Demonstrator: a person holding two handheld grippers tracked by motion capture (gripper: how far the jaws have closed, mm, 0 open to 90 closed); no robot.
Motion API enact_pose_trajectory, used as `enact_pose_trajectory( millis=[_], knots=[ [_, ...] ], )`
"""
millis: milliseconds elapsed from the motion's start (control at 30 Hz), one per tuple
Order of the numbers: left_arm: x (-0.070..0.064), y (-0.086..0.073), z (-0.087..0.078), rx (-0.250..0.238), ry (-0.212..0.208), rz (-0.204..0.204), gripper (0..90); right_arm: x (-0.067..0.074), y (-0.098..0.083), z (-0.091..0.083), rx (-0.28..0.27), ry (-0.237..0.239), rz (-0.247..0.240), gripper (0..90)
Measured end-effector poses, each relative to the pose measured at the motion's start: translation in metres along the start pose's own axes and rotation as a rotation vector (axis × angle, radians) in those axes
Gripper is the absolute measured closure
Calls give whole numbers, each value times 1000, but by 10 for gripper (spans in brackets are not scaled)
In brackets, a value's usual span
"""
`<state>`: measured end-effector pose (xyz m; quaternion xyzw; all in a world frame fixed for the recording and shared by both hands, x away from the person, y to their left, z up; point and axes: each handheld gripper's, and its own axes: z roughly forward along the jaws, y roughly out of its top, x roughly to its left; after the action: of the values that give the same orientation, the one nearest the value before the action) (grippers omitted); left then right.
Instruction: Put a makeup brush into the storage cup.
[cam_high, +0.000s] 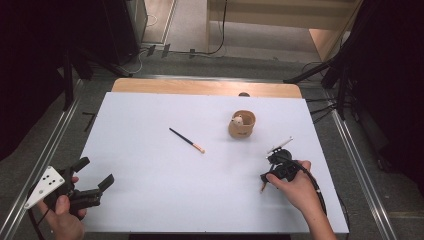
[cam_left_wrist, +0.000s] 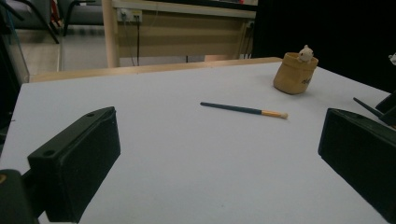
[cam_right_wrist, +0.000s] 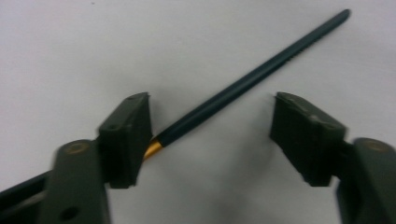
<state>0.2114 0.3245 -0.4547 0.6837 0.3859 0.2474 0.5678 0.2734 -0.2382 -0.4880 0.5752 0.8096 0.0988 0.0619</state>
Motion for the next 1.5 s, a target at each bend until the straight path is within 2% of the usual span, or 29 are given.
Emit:
enact_pose_trajectory(
  millis=[67,100,200,400,500,633,733,833,867,900,1033,1167,1200,1267,1367,1400,1467,1500],
  knots=[
    [0,0,0,1,-1,0,0,-1,-1,-1,-4,-1,5,423],
    [-1,0,1,3,-3,3,0,-2,-2,-2,-9,-12,49,583],
    [-3,2,2,4,-9,13,0,-7,-3,-4,0,-15,89,840],
    [-11,3,7,18,-8,36,0,-7,-6,-4,-24,-13,107,852],
    [-17,4,14,19,-31,36,0,-10,-11,-5,-54,13,126,852],
    [-26,7,24,44,-47,62,0,-14,-19,-8,-135,55,156,852],
    [-30,10,32,46,-65,57,0,-17,-23,-11,-188,77,162,852],
    [-32,13,37,45,-74,57,0,-19,-27,-19,-267,78,166,852],
    [-34,15,40,46,-78,58,0,-19,-27,-19,-267,78,166,852],
    [-38,18,47,47,-91,62,0,-21,-30,-25,-326,85,172,852],
    [-45,24,66,50,-105,65,0,-18,-34,-34,-437,54,158,852],
    [-51,26,77,42,-135,69,0,-16,-38,-40,-556,66,146,853],
    [-54,25,83,43,-155,72,0,-15,-39,-41,-592,67,143,853],
    [-55,25,87,53,-168,83,0,-12,-41,-45,-648,55,138,853],
    [-56,24,90,49,-190,69,0,-9,-43,-47,-731,42,120,853],
    [-58,25,90,53,-194,75,0,-9,-43,-47,-731,42,120,853],
    [-62,26,91,56,-211,89,0,-4,-46,-48,-788,36,87,853],
    [-64,26,91,54,-216,92,0,-2,-46,-48,-800,39,81,853]
  ],
)
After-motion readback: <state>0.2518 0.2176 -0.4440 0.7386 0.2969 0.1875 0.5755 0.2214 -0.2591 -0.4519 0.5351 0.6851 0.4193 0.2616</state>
